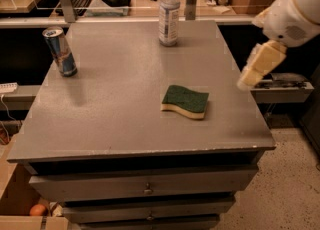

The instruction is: Move blue plastic bottle near sponge

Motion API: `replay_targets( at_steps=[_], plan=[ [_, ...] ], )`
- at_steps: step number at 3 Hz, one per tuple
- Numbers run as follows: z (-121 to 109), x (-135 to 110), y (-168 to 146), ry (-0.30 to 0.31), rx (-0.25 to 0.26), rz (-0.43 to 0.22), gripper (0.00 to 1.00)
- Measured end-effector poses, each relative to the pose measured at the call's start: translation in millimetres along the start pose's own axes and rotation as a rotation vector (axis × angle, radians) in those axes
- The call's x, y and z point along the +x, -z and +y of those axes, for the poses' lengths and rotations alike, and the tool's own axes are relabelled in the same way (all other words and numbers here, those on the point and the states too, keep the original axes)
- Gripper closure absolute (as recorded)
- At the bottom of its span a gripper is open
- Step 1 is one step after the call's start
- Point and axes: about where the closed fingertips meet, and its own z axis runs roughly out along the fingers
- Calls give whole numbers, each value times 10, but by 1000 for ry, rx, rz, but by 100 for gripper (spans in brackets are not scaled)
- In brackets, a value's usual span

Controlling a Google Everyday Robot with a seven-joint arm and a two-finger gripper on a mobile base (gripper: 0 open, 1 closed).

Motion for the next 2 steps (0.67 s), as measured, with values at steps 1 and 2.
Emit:
replay_targets(
  at_steps=[1,2],
  plan=[
    [-542,-308,-423,-43,31,-120,0],
    [-1043,-712,-675,-73,82,-260,0]
  ],
)
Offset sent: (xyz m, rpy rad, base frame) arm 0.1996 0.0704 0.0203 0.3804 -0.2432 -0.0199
